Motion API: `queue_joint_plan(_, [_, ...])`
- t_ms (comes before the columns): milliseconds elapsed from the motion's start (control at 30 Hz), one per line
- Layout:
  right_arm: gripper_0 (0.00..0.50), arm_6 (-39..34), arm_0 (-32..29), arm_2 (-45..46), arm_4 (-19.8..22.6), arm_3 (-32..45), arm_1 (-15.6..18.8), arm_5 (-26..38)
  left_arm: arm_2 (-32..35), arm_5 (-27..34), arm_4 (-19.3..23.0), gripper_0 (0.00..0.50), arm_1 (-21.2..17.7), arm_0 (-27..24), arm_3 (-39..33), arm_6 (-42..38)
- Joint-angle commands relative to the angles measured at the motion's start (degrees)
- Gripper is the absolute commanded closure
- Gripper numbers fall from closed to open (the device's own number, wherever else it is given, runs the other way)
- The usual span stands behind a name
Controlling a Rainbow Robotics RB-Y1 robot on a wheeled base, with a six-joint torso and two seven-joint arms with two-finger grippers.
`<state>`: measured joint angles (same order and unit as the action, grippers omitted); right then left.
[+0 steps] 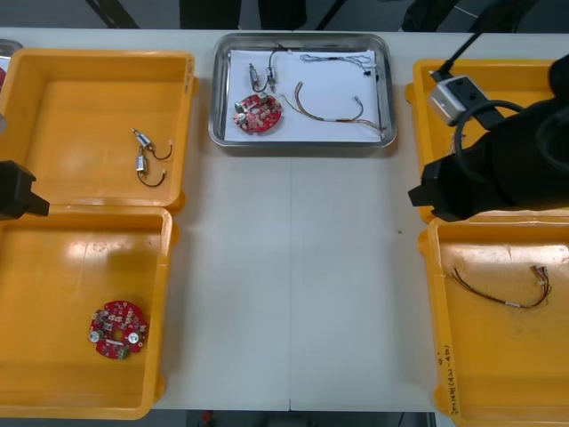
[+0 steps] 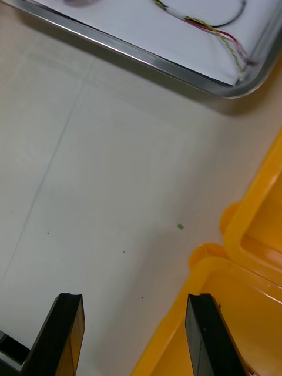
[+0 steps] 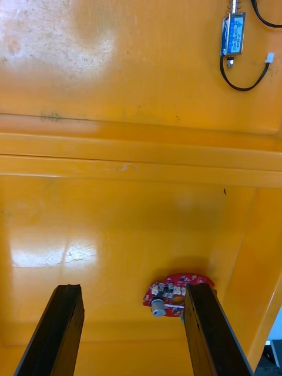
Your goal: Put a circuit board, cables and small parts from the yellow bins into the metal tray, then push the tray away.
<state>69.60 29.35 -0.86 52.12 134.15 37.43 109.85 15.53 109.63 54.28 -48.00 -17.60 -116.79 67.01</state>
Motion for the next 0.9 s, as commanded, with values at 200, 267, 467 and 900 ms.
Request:
queue_joint_plan(200, [0.0, -0.2, -10.4, 14.6, 3.1, 2.3, 4.1, 0.1, 1.8, 0.4, 0.1, 0.0, -2.6, 0.7, -1.6, 4.8])
queue_joint_plan(267, [0.0, 0.2, -12.9, 17.4, 3.4, 2.3, 4.8, 0.1, 1.8, 0.4, 0.1, 0.0, -2.6, 0.7, -1.6, 4.8])
queue_joint_plan(467, [0.0, 1.2, -17.9, 23.0, 3.9, 2.3, 5.5, 0.1, 1.8, 0.4, 0.1, 0.0, -2.6, 0.7, -1.6, 4.8])
queue_joint_plan(900, [0.0, 5.4, -23.8, 28.5, 1.3, 2.2, 5.6, 0.1, 1.8, 0.4, 0.1, 0.0, -2.6, 0.7, -1.6, 4.8])
